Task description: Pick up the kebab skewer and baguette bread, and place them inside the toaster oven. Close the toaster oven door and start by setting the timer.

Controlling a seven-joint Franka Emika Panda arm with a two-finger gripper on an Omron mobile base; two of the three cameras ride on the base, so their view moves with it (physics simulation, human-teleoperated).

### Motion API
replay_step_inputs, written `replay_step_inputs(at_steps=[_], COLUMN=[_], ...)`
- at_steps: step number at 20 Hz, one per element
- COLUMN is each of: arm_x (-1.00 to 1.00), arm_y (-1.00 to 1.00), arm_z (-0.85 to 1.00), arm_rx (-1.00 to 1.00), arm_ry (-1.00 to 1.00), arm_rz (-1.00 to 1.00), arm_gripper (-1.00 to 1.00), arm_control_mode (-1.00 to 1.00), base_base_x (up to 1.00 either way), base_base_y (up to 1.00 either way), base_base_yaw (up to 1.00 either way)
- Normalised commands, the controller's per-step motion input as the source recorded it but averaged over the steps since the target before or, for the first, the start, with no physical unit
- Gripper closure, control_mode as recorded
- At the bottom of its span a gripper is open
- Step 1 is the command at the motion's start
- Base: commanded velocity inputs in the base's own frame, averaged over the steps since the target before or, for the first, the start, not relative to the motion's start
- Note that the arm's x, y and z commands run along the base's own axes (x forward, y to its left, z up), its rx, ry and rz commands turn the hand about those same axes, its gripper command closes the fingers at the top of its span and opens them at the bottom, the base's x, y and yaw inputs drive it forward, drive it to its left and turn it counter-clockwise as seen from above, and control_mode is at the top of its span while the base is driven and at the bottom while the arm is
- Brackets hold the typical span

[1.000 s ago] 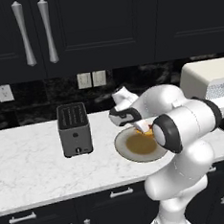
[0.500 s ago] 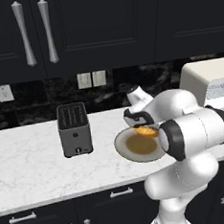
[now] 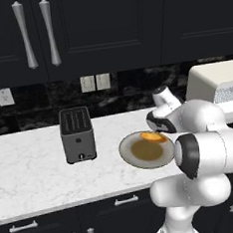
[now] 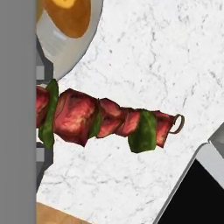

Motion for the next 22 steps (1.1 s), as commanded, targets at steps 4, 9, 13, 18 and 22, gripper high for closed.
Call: replay_step_inputs(at_steps=[4, 9, 13, 18, 22], arm_x=[-0.27, -0.26, -0.33, -0.19, -0.03], arm_y=[-0.57, -0.5, -0.42, -0.37, -0.01], arm_z=[0.14, 0.19, 0.06, 0.1, 0.04], arm_rx=[0.01, 0.0, 0.03, 0.06, 0.1], arm_ry=[0.12, 0.14, 0.12, 0.07, 0.0], arm_rz=[0.22, 0.21, 0.19, 0.14, 0.04], arm_gripper=[1.0, 1.0, 1.0, 1.0, 1.0], arm_control_mode=[-1.0, -1.0, -1.0, -1.0, -1.0], base_base_x=[0.0, 0.0, 0.0, 0.0, 0.0], base_base_y=[0.0, 0.0, 0.0, 0.0, 0.0], base_base_yaw=[0.0, 0.0, 0.0, 0.0, 0.0])
